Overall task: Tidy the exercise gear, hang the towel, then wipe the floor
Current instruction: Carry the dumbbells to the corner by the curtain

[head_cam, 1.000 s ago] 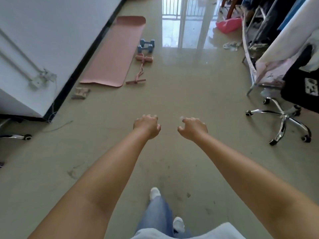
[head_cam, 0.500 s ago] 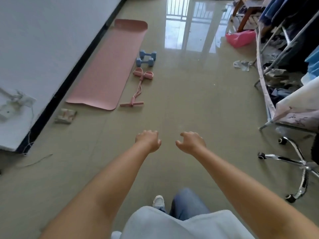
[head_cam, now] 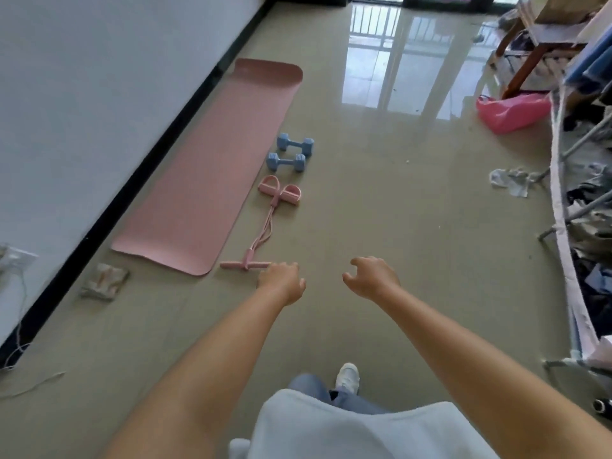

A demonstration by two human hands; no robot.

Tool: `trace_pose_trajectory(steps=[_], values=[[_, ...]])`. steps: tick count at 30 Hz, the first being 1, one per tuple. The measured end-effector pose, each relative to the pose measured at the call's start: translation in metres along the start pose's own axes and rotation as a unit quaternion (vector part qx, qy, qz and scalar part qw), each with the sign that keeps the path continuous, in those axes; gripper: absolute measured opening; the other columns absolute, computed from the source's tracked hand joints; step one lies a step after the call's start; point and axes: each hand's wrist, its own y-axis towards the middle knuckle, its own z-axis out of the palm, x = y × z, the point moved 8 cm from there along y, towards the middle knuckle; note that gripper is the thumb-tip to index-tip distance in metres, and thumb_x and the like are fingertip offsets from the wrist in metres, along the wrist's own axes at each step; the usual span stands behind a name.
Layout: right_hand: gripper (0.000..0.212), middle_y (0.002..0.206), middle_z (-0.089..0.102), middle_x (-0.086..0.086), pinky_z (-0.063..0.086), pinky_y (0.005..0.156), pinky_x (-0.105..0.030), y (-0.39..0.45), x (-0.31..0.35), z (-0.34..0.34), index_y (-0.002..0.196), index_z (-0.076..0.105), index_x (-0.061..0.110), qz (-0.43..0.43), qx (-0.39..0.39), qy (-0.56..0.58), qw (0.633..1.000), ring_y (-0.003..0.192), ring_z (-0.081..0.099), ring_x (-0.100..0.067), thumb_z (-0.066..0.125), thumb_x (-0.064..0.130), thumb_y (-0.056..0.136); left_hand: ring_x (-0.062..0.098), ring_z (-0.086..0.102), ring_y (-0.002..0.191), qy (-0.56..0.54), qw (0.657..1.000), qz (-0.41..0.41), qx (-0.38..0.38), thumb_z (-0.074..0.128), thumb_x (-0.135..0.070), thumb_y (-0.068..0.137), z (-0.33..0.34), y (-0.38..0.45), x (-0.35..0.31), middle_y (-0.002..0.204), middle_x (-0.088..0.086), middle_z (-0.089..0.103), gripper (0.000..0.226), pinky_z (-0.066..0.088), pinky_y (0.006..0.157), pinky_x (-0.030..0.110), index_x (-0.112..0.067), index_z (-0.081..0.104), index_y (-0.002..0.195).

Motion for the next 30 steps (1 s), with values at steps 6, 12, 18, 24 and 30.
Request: trace_pose_trajectory(steps=[6, 12, 18, 24, 30], values=[[0.041, 0.125, 0.06, -0.01, 0.043, 0.096, -0.035, 0.151, 0.024, -0.084, 0.122, 0.057, 0.013, -0.041, 0.005, -0.024, 0.999, 0.121, 0.05, -0.029, 0.046, 0.036, 0.09, 0.032, 0.043, 0.129, -0.03, 0.999, -0.027, 0.003, 0.035, -0.034, 0.098, -0.094, 0.129, -0.005, 0.139, 0.013, 0.047, 0.042, 0.04, 0.1, 0.04, -0.011, 0.045, 0.131], [0.04, 0.122, 0.061, -0.011, 0.045, 0.094, -0.035, 0.321, 0.045, -0.179, 0.121, 0.057, 0.012, -0.045, -0.014, -0.033, 0.998, 0.118, 0.052, -0.03, 0.044, 0.033, 0.09, 0.031, 0.042, 0.129, -0.063, 0.997, -0.047, -0.003, 0.035, -0.035, 0.097, -0.197, 0.288, -0.001, 0.139, 0.013, 0.046, 0.044, 0.039, 0.101, 0.04, -0.011, 0.043, 0.133], [0.039, 0.123, 0.06, -0.011, 0.045, 0.093, -0.035, 0.453, 0.06, -0.261, 0.12, 0.058, 0.011, -0.044, 0.013, -0.053, 0.998, 0.118, 0.051, -0.029, 0.043, 0.033, 0.091, 0.032, 0.047, 0.126, -0.102, 0.992, -0.076, 0.015, 0.036, -0.032, 0.097, -0.291, 0.416, -0.002, 0.136, 0.014, 0.05, 0.042, 0.042, 0.098, 0.037, -0.012, 0.044, 0.133], [0.039, 0.125, 0.059, -0.01, 0.045, 0.093, -0.033, 0.598, 0.077, -0.325, 0.124, 0.055, 0.01, -0.09, 0.039, -0.079, 0.992, 0.116, 0.053, -0.028, 0.042, 0.032, 0.094, 0.031, 0.046, 0.125, -0.136, 0.983, -0.121, 0.035, 0.035, -0.032, 0.098, -0.348, 0.531, -0.011, 0.133, 0.013, 0.051, 0.039, 0.041, 0.102, 0.041, -0.01, 0.048, 0.127], [0.041, 0.133, 0.053, -0.007, 0.044, 0.095, -0.032, 0.734, 0.109, -0.36, 0.131, 0.05, 0.015, -0.171, 0.115, -0.128, 0.97, 0.122, 0.05, -0.026, 0.042, 0.033, 0.095, 0.03, 0.044, 0.128, -0.235, 0.946, -0.223, 0.025, 0.036, -0.032, 0.099, -0.382, 0.618, -0.008, 0.135, 0.013, 0.05, 0.041, 0.04, 0.101, 0.038, -0.008, 0.047, 0.129]])
